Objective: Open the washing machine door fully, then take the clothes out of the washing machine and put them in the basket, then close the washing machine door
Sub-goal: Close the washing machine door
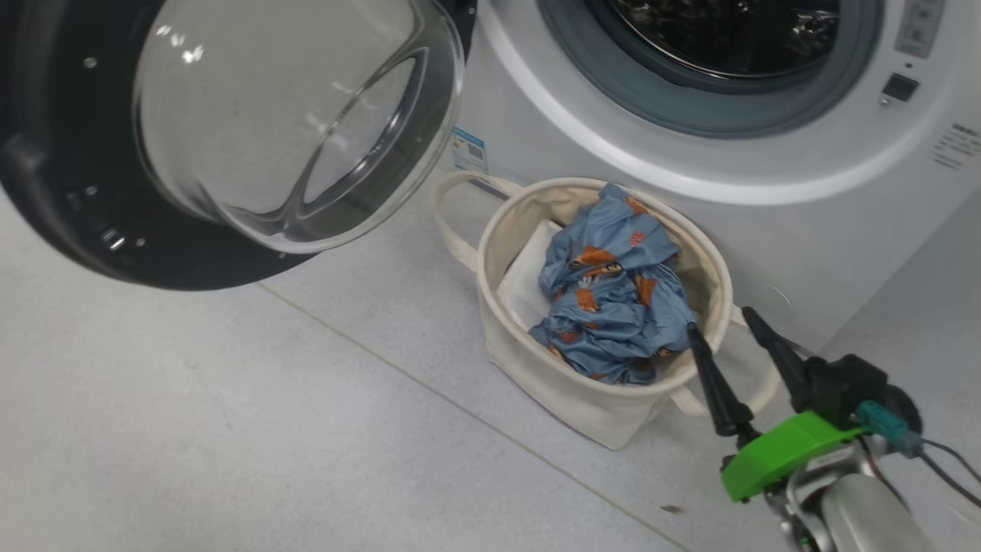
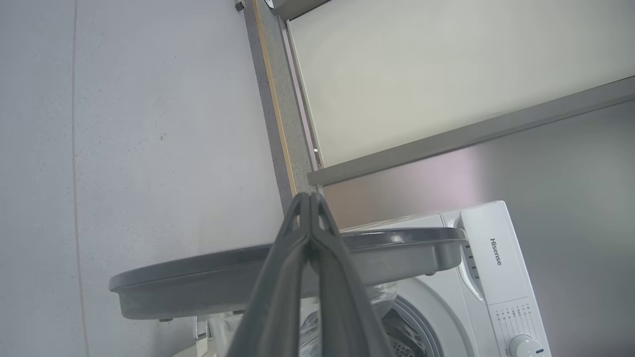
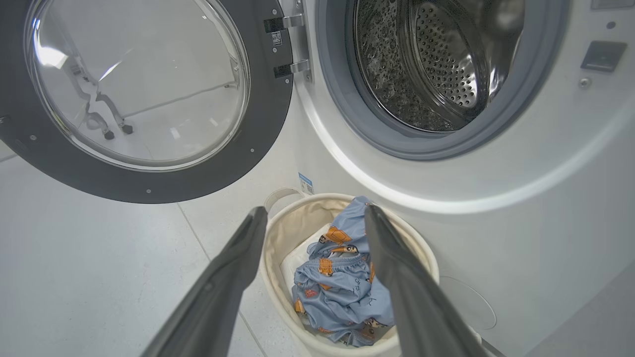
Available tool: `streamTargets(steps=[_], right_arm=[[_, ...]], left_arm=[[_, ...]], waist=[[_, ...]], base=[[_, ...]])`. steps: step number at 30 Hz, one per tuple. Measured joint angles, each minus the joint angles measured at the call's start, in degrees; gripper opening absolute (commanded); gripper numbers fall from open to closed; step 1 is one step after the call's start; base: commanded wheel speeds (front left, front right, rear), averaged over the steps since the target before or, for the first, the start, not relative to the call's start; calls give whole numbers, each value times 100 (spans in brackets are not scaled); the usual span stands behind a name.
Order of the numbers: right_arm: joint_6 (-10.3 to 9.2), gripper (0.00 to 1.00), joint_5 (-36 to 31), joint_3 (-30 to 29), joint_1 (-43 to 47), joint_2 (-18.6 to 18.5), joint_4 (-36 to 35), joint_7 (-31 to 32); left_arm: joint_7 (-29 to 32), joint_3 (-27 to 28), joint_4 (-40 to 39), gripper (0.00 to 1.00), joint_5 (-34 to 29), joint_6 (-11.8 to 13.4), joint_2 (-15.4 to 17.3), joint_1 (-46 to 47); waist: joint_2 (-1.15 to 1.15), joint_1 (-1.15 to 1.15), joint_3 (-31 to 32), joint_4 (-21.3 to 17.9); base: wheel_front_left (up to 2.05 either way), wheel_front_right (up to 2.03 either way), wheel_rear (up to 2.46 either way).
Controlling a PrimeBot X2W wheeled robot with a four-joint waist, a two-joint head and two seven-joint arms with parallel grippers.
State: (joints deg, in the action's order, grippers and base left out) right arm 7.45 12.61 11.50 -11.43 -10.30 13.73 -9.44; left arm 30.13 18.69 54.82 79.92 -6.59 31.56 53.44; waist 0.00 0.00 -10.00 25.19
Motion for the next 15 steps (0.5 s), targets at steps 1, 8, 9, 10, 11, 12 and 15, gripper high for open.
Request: streamTargets(steps=[1,8,9,10,11,12,15], right_arm=[[0,100,-7,-44,16,-26,-48,42],[0,100,-101,-53,119,-202,-545,415],[0,100,-101,-27,114,-256,-612,471],[0,100,-101,-3,113,-310,-669,516],[0,100,-100,12,111,-350,-726,563],[0,100,-100,41,103,-392,-781,619],[0,100,-100,65,40,-489,-911,755]], left_arm=[[-2,-89,86,0,-66,-1,-75,80],[-127,-381,541,0,-268,-8,-275,355],[-149,-388,565,0,-268,-8,-301,391],[-152,-390,571,0,-261,-8,-332,439],[-153,-408,570,0,-261,-13,-354,483],[-159,-430,568,0,-260,-48,-380,526],[-209,-466,539,0,-203,-51,-432,578]], waist=[[0,0,11,37],[0,0,-122,220],[0,0,-166,226],[0,0,-208,230],[0,0,-251,235],[0,0,-297,240],[0,0,-433,248]], base=[[0,0,0],[0,0,0],[0,0,0],[0,0,0],[0,0,0],[0,0,0],[0,0,0]])
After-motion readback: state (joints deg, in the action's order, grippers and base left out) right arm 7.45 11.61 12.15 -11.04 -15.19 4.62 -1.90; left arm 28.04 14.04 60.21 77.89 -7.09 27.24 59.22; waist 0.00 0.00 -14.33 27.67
